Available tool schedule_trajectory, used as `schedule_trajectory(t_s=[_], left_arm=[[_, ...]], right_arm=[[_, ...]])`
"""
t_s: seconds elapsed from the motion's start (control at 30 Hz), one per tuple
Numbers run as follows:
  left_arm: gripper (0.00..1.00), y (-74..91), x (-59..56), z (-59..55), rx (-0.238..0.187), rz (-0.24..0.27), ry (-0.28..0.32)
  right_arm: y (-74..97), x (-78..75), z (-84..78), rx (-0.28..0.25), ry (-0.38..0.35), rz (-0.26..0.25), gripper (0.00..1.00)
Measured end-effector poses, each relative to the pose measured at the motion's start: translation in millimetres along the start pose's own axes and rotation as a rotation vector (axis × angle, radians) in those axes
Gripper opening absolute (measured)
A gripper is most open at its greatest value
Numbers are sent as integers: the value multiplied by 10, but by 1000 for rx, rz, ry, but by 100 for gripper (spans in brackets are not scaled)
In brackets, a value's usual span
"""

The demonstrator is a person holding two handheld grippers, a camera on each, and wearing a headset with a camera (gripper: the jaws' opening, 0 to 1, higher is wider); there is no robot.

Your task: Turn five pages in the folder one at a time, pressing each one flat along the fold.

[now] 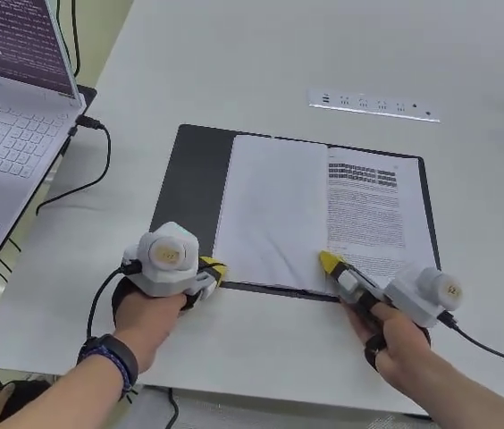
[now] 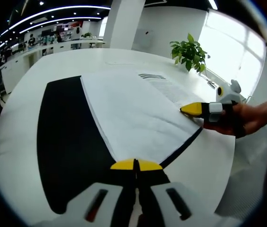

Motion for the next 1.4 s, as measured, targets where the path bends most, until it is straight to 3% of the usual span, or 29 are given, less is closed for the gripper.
schedule_trajectory(t_s=[0.5, 0.87, 1.17, 1.2, 1.27, 1.4], left_arm=[[0, 13, -11, 2, -3, 9, 1], [0, 15, -18, 4, 27, 8, -6], [0, 35, -32, 12, 36, 69, 52], [0, 40, -36, 6, 21, 77, 119], [0, 63, -44, -18, 16, 82, 173], [2, 113, -137, -39, 27, 83, 139]], right_arm=[[214, 89, -215, 19, -19, 6, 0], [293, 103, -274, 8, -65, -38, 0], [355, 137, -300, 41, -90, -50, 0], [380, 149, -317, 57, -74, -45, 0], [428, 174, -342, 79, -61, -33, 0], [527, 138, -311, 93, -38, -35, 2]])
Point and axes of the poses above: the centre of the closed fingertips' face, and the gripper's own axes: y roughly backward along the fingers, x roughly to its left, z roughly out of its top, the point moved 2 cm from there along y, roughly backward along the fingers, and after that the axes turned 4 degrees about z, right-handed, at the moved point
